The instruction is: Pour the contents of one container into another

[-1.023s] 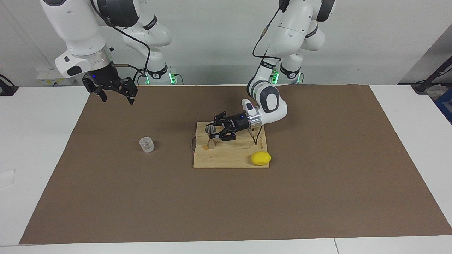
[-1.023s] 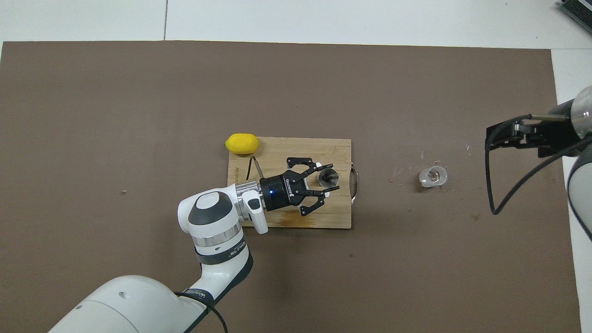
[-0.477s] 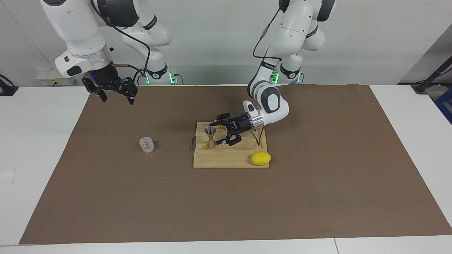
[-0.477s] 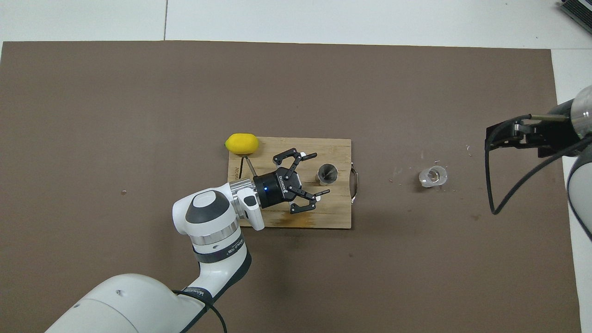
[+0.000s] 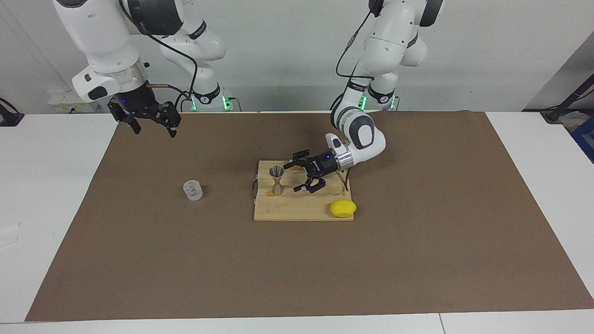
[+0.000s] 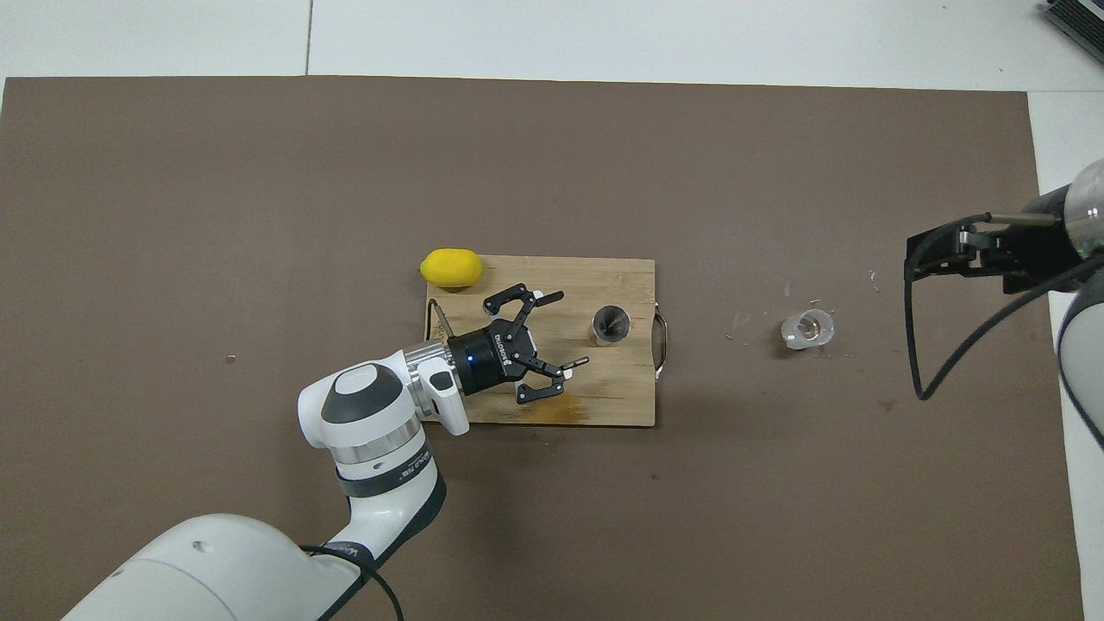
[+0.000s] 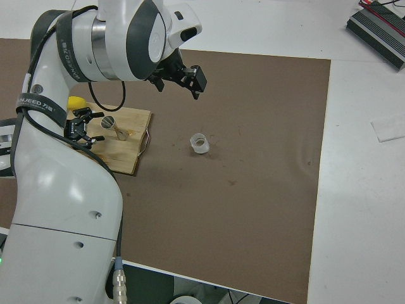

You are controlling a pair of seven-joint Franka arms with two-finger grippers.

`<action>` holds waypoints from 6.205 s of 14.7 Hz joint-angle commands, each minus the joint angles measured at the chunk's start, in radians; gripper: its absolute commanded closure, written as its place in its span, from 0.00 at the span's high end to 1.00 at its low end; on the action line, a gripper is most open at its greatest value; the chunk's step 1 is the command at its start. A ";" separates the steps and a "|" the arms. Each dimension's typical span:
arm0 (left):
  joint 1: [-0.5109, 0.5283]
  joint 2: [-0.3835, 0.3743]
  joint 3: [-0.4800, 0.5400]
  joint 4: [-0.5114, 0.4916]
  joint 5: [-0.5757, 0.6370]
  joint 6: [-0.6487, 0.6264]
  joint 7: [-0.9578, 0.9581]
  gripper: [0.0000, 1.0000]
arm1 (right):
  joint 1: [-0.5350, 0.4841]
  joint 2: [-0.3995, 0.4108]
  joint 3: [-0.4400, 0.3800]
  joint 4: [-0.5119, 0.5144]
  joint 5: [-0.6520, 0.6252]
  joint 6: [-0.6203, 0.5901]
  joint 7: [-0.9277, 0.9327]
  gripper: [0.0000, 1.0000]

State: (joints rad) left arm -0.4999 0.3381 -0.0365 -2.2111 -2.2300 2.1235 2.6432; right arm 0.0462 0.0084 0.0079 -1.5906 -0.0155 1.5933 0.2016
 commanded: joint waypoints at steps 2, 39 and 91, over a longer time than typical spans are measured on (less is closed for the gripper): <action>0.095 -0.106 0.000 -0.130 0.116 -0.060 0.009 1.00 | -0.005 -0.001 0.006 0.001 0.006 -0.001 -0.030 1.00; 0.692 -0.079 0.006 0.893 2.138 -0.755 -1.524 1.00 | -0.087 0.145 0.006 0.011 0.428 0.123 1.084 0.97; 0.600 -0.352 -0.002 0.570 2.267 -0.562 -2.603 1.00 | -0.330 0.344 0.012 -0.407 0.778 0.390 0.670 1.00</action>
State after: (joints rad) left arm 0.1094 0.0219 -0.0452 -1.6030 0.0460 1.5599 0.0476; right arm -0.2839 0.3921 0.0168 -1.9449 0.7262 1.9548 0.9064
